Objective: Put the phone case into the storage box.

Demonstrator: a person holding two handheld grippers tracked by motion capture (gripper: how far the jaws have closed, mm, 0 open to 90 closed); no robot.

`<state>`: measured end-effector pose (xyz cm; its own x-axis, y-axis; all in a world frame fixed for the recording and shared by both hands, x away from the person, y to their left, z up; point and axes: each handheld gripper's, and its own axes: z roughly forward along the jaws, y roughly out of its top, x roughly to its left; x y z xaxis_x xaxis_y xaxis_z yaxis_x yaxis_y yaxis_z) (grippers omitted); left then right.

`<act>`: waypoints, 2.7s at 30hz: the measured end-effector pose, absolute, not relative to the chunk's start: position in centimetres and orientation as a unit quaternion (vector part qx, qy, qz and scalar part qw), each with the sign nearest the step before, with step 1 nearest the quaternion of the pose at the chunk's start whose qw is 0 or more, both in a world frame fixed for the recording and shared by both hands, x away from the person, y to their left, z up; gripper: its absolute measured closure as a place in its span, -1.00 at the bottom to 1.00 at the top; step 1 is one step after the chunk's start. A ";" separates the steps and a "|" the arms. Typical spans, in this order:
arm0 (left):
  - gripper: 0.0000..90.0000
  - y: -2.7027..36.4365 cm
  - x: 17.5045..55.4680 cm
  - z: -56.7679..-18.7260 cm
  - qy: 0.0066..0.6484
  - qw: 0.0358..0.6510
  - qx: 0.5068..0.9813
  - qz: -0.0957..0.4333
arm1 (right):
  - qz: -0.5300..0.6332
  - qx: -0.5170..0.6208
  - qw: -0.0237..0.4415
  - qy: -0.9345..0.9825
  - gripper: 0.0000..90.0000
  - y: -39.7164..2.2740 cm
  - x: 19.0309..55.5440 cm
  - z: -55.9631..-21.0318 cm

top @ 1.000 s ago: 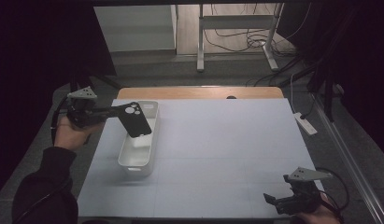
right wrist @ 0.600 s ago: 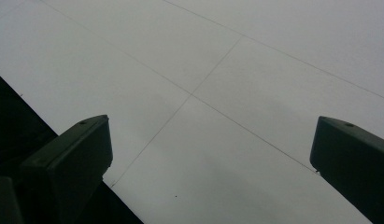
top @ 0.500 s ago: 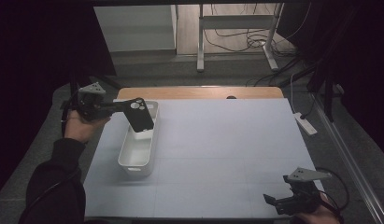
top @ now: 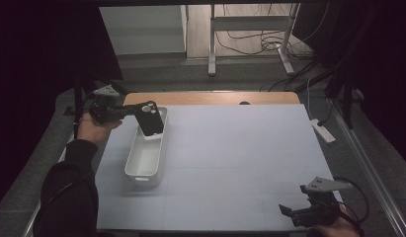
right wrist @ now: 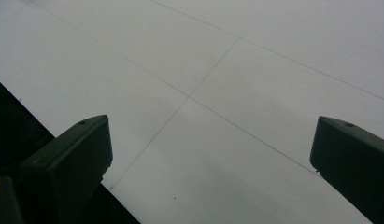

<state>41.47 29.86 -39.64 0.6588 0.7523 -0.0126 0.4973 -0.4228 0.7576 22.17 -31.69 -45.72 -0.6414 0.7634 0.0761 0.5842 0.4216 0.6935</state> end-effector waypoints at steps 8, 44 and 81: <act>0.82 29.7 42.7 -40.1 0.377 0.380 0.827 0.172 | 0.354 0.404 0.126 0.834 -1.00 -31.7 22.2 -45.7; 0.82 28.2 46.6 -42.0 0.333 0.358 0.842 0.227 | 0.352 0.406 0.121 0.835 -1.00 -31.8 22.2 -45.8; 0.17 29.2 46.7 -43.6 0.429 0.412 0.778 0.201 | 0.353 0.405 0.120 0.835 -1.00 -31.8 22.2 -45.8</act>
<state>46.67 29.21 -43.63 0.5518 0.8330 -0.0413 0.5020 -0.2922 0.8140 22.24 -31.77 -45.78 -0.6431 0.7610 0.0857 0.5917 0.4226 0.6865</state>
